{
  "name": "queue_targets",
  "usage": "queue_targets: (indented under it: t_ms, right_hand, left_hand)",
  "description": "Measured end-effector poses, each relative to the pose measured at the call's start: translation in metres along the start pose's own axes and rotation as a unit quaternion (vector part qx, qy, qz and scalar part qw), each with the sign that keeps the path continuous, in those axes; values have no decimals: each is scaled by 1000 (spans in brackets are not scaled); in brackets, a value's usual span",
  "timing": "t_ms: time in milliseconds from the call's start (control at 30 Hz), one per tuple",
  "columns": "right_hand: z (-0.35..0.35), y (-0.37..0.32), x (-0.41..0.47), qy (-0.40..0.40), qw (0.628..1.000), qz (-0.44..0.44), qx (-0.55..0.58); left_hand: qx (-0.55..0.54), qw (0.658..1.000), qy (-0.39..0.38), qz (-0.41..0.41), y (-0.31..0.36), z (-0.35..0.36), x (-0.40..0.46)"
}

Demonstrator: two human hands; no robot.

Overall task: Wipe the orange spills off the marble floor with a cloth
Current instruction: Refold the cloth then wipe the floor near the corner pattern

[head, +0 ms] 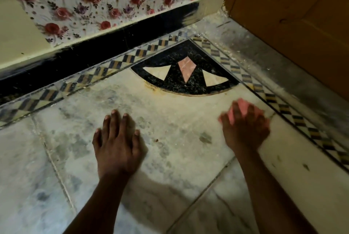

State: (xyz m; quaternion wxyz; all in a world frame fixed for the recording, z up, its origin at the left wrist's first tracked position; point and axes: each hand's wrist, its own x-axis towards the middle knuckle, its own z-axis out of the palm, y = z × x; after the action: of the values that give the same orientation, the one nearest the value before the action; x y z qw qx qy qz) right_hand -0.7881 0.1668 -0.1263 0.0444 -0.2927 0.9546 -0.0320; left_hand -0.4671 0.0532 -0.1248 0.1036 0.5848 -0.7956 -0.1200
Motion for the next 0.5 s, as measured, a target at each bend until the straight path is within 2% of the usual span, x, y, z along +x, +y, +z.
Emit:
queue_targets:
  t_ms: [33, 100, 200, 300, 333, 367, 400, 467, 500]
  right_hand:
    - [-5, -16, 18, -20, 999, 27, 28]
    - [-5, -40, 40, -49, 997, -1, 57]
    - [1, -40, 16, -43, 987, -154, 7]
    - [8, 11, -53, 15, 944, -328, -11]
    - [8, 38, -64, 25, 935, -353, 9]
    - [8, 65, -64, 27, 941, -336, -1]
    - [9, 90, -59, 23, 959, -279, -47]
    - [6, 112, -34, 24, 987, -126, -94]
    - [2, 110, -21, 7, 998, -39, -51]
  left_hand:
    - [0, 1000, -2, 1, -1, 0, 0]
    - [-5, 1000, 0, 0, 0, -1, -1]
    - [-3, 1000, -3, 9, 2, -4, -2]
    - [-3, 1000, -4, 12, 4, -7, -5]
    - [-4, 1000, -3, 12, 5, -8, -7]
    - [-5, 1000, -2, 14, 6, -9, -8]
    - [-5, 1000, -2, 16, 7, -9, -10]
    - [6, 1000, 6, 22, 9, -9, -17]
    - [8, 1000, 7, 26, 13, -8, -21]
